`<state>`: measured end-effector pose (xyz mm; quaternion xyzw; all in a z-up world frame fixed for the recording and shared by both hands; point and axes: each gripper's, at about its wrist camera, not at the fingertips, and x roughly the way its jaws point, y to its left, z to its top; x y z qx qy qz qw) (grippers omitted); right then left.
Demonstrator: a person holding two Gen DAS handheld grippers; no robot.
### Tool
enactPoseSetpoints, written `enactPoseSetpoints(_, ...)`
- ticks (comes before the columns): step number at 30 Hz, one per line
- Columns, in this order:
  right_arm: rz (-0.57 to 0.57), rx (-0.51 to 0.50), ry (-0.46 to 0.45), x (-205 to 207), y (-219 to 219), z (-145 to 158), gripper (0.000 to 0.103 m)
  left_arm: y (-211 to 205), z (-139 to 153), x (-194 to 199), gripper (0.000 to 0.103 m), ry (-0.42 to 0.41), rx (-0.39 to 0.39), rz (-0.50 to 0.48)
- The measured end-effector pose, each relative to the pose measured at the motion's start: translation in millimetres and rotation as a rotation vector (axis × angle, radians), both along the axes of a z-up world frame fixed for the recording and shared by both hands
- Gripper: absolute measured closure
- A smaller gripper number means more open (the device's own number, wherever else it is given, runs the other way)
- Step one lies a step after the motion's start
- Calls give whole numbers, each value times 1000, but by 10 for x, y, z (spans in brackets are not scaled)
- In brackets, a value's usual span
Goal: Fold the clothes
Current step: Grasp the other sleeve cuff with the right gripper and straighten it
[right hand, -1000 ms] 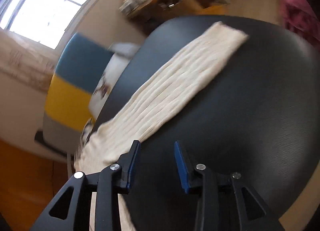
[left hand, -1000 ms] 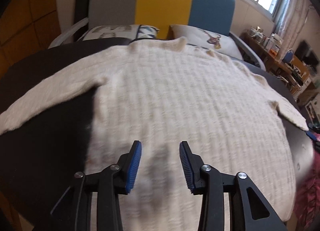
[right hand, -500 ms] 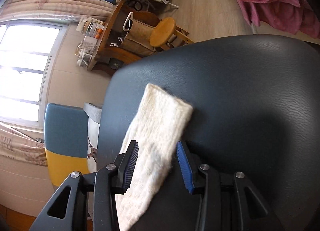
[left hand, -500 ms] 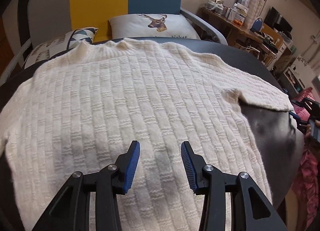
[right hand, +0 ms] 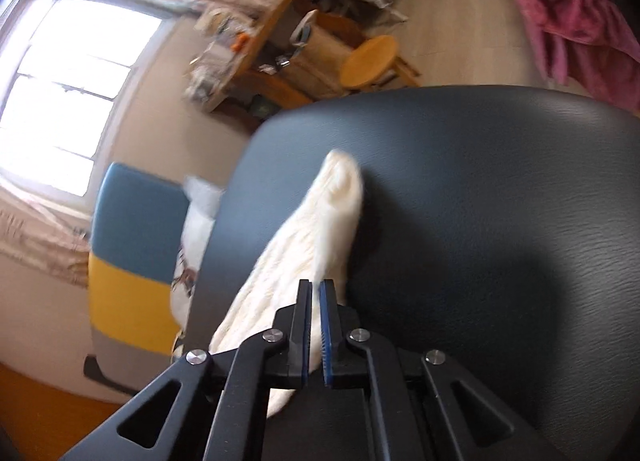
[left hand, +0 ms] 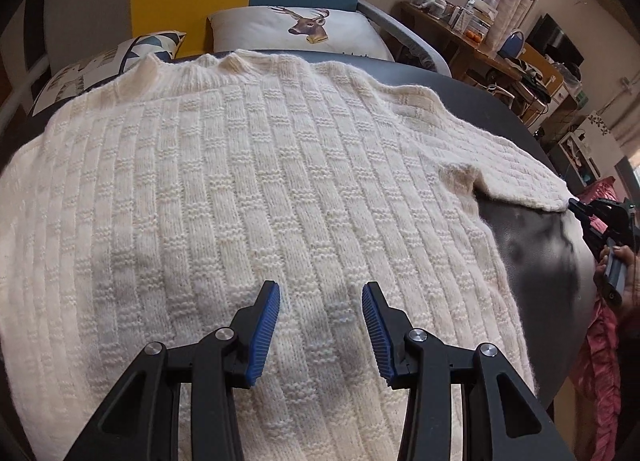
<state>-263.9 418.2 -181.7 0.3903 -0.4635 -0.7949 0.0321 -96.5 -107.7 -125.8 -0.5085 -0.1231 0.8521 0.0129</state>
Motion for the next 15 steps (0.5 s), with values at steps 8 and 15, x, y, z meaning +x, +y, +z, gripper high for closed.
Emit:
enactPoseSetpoints(8, 250, 6, 156, -188, -1027, 474, 102, -22, 285, -123, 59, 39, 59, -8)
enactPoseSetpoints(15, -61, -32, -25, 193, -341, 297, 75, -199, 404, -21, 57, 72, 57, 10)
